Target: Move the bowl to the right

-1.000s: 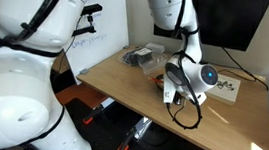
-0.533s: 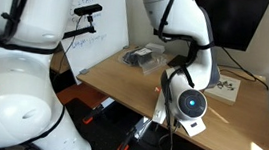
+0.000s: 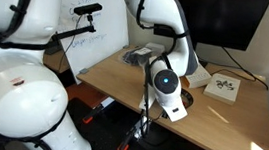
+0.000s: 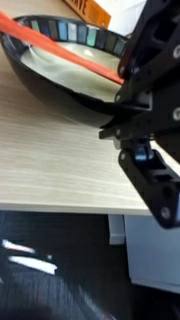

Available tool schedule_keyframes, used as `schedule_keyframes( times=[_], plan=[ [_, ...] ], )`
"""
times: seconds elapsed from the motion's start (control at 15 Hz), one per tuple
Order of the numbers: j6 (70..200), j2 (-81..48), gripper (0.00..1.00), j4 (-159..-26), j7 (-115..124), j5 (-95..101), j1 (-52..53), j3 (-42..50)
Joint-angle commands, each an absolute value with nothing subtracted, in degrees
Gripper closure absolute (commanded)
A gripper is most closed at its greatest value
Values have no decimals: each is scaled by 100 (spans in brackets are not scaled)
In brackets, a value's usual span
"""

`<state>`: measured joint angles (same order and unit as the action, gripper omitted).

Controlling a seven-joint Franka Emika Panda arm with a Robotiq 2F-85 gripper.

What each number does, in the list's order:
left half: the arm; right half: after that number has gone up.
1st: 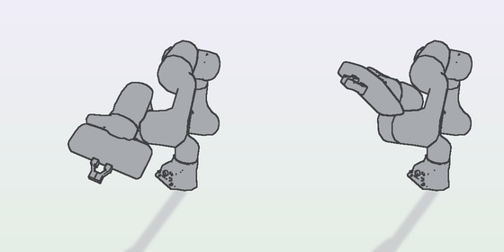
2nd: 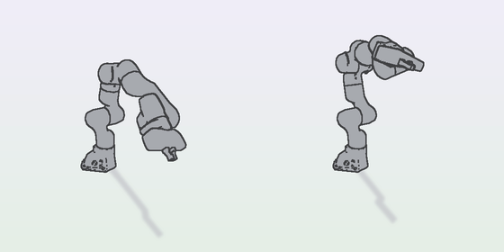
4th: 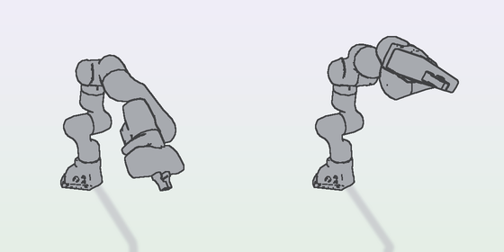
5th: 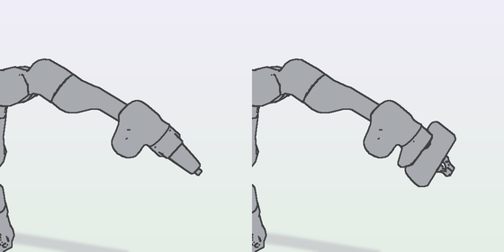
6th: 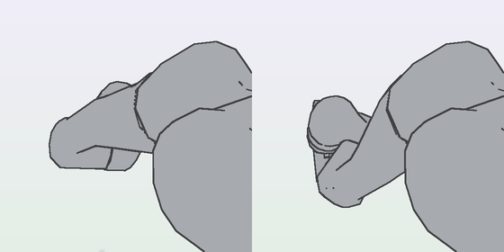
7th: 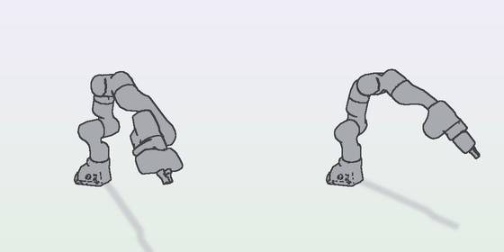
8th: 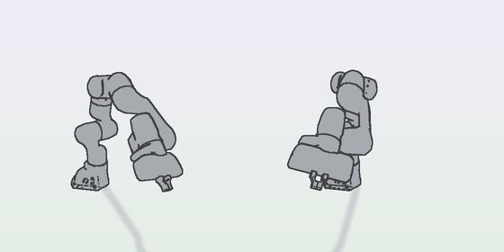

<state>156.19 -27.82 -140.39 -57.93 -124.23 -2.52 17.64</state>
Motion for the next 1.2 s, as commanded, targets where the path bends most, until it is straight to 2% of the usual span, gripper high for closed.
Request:
schedule_keyframes(
  times=[0.0, 1.0, 1.07, 1.13],
  plan=[
    [16038, -2733, 97, -13934, -5450, -12601, 224, 2017],
    [16152, -3288, 97, -13096, -4330, -12199, -140, 1788],
    [16117, -3320, 87, -13073, -4228, -12087, -166, 1768],
    [16133, -3351, 63, -13054, -4116, -11963, -171, 1763]
  ],
)
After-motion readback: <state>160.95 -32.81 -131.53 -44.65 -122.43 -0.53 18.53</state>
